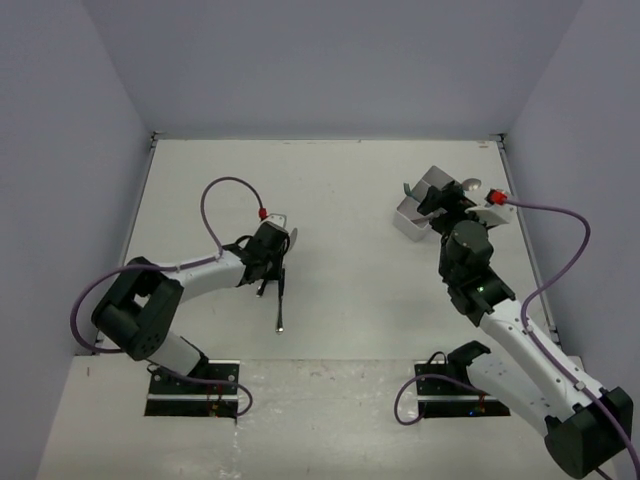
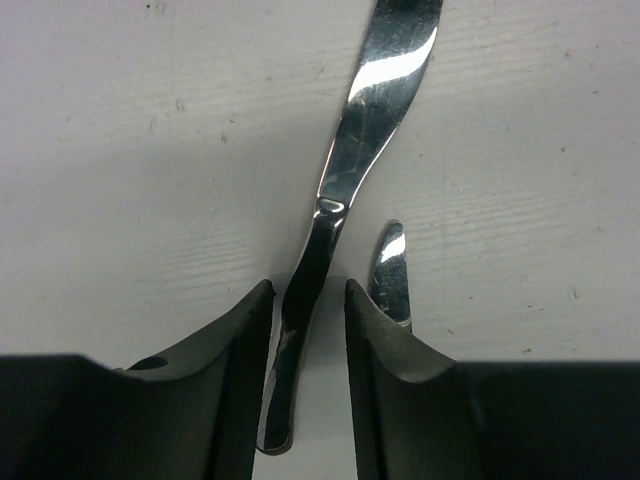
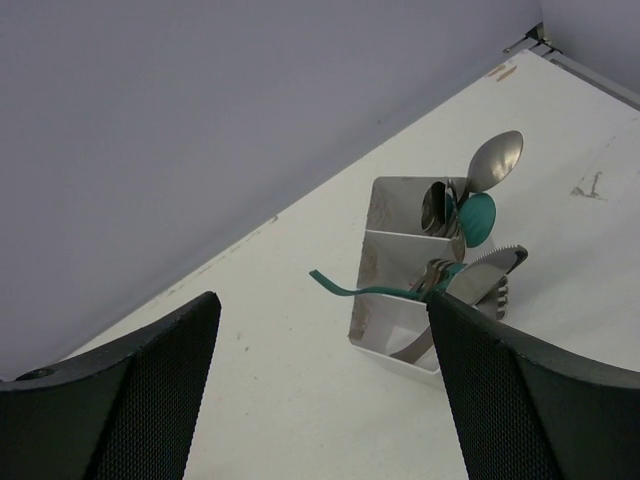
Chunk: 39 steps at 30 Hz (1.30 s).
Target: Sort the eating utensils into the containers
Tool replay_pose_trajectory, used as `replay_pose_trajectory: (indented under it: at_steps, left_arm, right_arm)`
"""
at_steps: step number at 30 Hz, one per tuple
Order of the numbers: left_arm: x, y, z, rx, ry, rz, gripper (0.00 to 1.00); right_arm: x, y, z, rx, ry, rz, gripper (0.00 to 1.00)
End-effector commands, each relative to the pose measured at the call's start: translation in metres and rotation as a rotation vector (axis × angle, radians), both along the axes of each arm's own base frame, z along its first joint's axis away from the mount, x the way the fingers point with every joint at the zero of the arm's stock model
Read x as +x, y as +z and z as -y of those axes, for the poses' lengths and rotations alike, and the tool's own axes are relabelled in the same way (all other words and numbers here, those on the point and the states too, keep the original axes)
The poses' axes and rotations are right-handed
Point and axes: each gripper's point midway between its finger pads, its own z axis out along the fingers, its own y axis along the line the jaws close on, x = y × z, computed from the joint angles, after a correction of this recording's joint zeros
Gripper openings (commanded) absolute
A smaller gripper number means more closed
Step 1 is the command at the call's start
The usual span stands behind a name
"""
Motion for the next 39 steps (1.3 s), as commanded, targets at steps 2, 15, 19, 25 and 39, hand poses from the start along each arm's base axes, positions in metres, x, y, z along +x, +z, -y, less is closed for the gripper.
replay_pose_trajectory:
  at_steps: [2, 15, 19, 25, 39]
  left_arm:
    - [-0.03, -0.032, -0.004, 0.038, -0.102, -0.15, 0.3]
    - [-0.012, -0.002, 0.006, 0.039, -0.072, -0.072, 0.0]
    - [0.009, 0.049, 0.041, -0.09, -0.134, 0.089, 0.0]
    - [0.018, 0.086, 0.069, -0.16, -0.183, 0.193, 0.0]
    - [0.037, 0.15, 0.131, -0.343, -0.291, 0.358, 0.0]
  right_arm:
    - [-0.005, 0.01, 0.003, 0.012, -0.004, 0.033, 0.86]
    - [-0.007, 0.012, -0.015, -0.051, 0.119, 0.039, 0.88]
    - [-0.009, 0.007, -0.068, -0.047, 0.41, 0.033, 0.9]
    - [-0.013, -0.033, -0.135, 0.074, 0.726, -0.076, 0.98]
    - [-0.018, -0.08, -0.236, 0.353, 1.116, -0.328, 0.99]
